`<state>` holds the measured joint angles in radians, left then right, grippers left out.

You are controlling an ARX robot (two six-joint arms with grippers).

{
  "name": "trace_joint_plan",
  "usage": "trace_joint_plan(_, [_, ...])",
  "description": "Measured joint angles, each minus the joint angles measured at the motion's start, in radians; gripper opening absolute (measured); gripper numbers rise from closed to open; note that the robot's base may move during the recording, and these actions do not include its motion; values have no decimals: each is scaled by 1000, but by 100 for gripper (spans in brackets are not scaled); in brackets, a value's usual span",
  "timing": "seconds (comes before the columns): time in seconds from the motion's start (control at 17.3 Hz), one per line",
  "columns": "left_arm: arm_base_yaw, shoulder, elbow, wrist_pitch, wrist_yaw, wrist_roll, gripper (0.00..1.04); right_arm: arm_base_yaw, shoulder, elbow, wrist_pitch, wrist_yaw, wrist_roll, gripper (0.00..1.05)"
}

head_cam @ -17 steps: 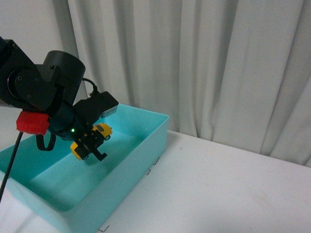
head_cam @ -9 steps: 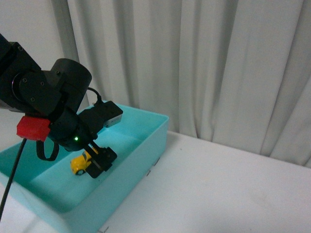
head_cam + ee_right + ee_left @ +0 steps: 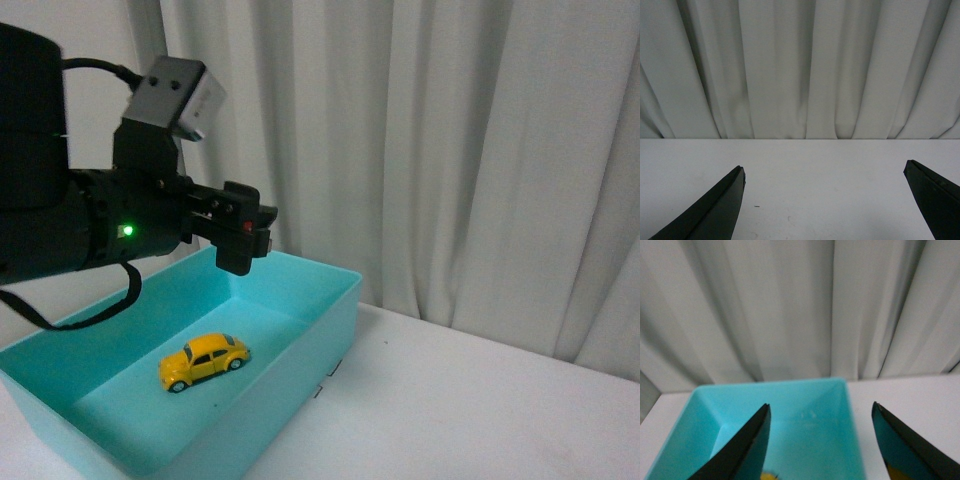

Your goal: Wind up and store yellow beetle toy

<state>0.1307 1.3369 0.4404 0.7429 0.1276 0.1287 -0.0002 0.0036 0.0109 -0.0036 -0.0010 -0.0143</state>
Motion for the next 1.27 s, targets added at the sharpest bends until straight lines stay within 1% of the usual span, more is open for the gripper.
trace_joint_plan(0.06, [-16, -73, -49, 123, -8, -63, 48, 0, 0, 0, 0, 1, 0, 98])
trace_joint_plan(0.12, [-27, -136, -80, 149, -20, -91, 36, 0, 0, 0, 0, 1, 0, 98])
trace_joint_plan(0.23, [-45, -187, -178, 124, -39, -109, 14, 0, 0, 0, 0, 1, 0, 98])
trace_joint_plan(0.29, [-52, -216, -219, 113, -50, -118, 2, 0, 0, 0, 0, 1, 0, 98])
trace_joint_plan(0.35, [-61, -263, -241, 110, -56, -123, 2, 0, 0, 0, 0, 0, 0, 98])
trace_joint_plan(0.41, [-83, -306, -255, 103, -93, -123, 2, 0, 0, 0, 0, 0, 0, 98])
trace_joint_plan(0.46, [-128, -353, -278, 87, -119, -124, 2, 0, 0, 0, 0, 1, 0, 98])
trace_joint_plan(0.52, [-138, -393, -309, 60, -117, -124, 2, 0, 0, 0, 0, 1, 0, 98])
trace_joint_plan(0.81, [-129, -558, -372, -37, -128, -124, 2, 0, 0, 0, 0, 1, 0, 98])
trace_joint_plan(0.87, [-130, -563, -408, 5, -128, -124, 2, 0, 0, 0, 0, 1, 0, 98])
trace_joint_plan(1.04, [-130, -710, -430, -129, -128, -124, 2, 0, 0, 0, 0, 1, 0, 98])
trace_joint_plan(1.27, [-130, -827, -431, -245, -128, -125, 2, 0, 0, 0, 0, 1, 0, 98])
